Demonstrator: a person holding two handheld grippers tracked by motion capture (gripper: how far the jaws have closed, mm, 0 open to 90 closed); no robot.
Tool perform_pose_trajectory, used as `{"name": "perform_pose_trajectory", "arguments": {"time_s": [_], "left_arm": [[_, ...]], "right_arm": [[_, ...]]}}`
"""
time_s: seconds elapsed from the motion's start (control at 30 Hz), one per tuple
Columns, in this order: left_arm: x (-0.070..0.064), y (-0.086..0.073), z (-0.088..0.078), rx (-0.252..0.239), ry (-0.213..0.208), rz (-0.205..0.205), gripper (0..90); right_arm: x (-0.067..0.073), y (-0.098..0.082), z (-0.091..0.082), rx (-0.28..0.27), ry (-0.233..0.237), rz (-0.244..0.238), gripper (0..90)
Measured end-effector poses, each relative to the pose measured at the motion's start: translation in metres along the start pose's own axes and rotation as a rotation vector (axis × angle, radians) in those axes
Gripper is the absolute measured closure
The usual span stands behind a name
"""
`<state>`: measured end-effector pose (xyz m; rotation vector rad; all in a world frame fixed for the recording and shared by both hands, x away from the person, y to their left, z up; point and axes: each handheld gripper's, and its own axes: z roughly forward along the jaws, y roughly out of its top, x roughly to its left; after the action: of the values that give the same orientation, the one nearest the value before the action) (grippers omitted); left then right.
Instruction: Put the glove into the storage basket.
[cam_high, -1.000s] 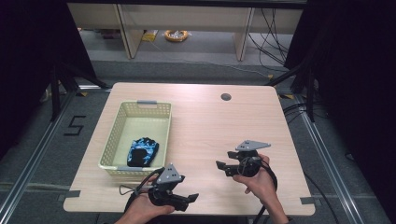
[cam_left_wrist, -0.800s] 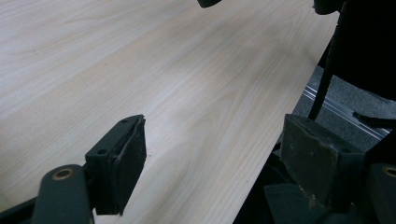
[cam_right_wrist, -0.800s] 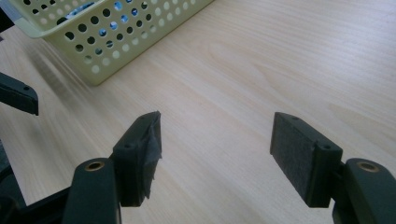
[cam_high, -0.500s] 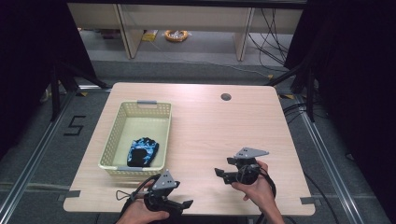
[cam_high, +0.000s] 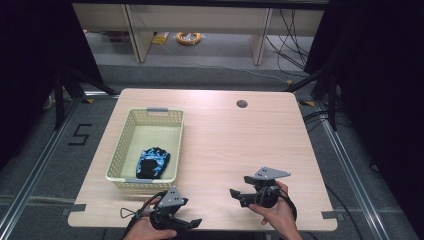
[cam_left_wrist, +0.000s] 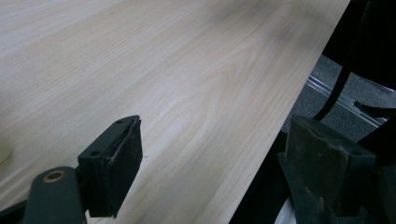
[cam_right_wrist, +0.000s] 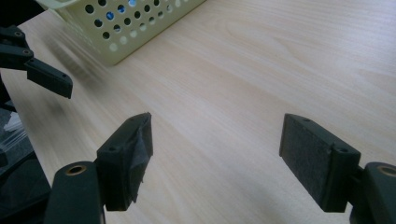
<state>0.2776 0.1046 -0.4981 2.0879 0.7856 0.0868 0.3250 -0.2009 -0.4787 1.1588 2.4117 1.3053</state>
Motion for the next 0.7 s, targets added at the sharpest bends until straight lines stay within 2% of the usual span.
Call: {"name": "perform_pose_trajectory", "arguments": {"time_s": [0.03,0.07,0.1,0.13,0.17,0.2,0.23,0.27,0.3,0.33,0.4,0.47,0.5,0.57,0.6,0.67,0.7], "left_arm": [[0.001,-0.001,-0.001,0.005,0.001,0.009,18.4],[0.0,-0.002,-0.001,0.002,0.004,0.01,18.4],[0.001,-0.003,-0.001,0.002,0.009,0.009,18.3],[0.002,-0.004,-0.001,0.009,0.014,0.026,18.2],[0.001,-0.005,-0.001,-0.003,0.007,0.014,18.2],[0.001,-0.007,-0.001,-0.003,0.005,-0.013,18.2],[0.003,-0.007,-0.002,0.0,0.007,0.013,18.2],[0.002,-0.009,-0.001,-0.002,0.008,-0.01,18.3],[0.002,-0.01,-0.001,-0.008,0.006,-0.015,18.3],[0.003,-0.011,-0.002,-0.008,0.011,-0.015,18.3],[0.005,-0.013,-0.003,0.011,0.019,0.014,18.3],[0.004,-0.016,-0.003,-0.004,0.009,-0.007,18.4],[0.004,-0.017,-0.004,0.005,0.01,-0.024,18.5],[0.006,-0.02,-0.005,0.0,0.019,-0.003,18.5],[0.005,-0.021,-0.006,0.001,0.02,-0.028,18.5],[0.008,-0.022,-0.009,0.009,0.039,0.005,18.5],[0.008,-0.023,-0.01,0.012,0.043,-0.008,18.5]], "right_arm": [[0.001,-0.002,0.001,-0.01,0.012,0.005,25.7],[0.003,-0.002,-0.001,0.004,-0.002,0.004,25.4],[0.006,-0.004,0.0,0.0,0.017,0.024,25.2],[0.005,-0.005,0.0,0.007,0.024,-0.009,24.7],[0.009,-0.007,0.001,0.001,0.019,0.018,24.2],[0.011,-0.008,-0.001,0.019,0.008,0.01,23.9],[0.01,-0.009,0.0,0.01,0.013,-0.022,23.6],[0.011,-0.01,0.0,0.015,0.026,-0.021,23.1],[0.014,-0.012,-0.001,0.023,0.02,-0.008,22.7],[0.014,-0.012,-0.001,0.025,0.016,-0.025,22.5],[0.016,-0.015,-0.001,0.025,0.034,-0.026,21.8],[0.018,-0.017,-0.003,0.033,0.013,-0.034,21.4],[0.018,-0.019,-0.003,0.038,0.019,-0.043,21.3],[0.019,-0.023,-0.004,0.037,0.018,-0.046,21.1],[0.019,-0.025,-0.005,0.038,0.009,-0.043,20.9],[0.019,-0.028,-0.007,0.048,0.009,-0.042,20.2],[0.019,-0.03,-0.007,0.048,0.013,-0.041,19.8]]}}
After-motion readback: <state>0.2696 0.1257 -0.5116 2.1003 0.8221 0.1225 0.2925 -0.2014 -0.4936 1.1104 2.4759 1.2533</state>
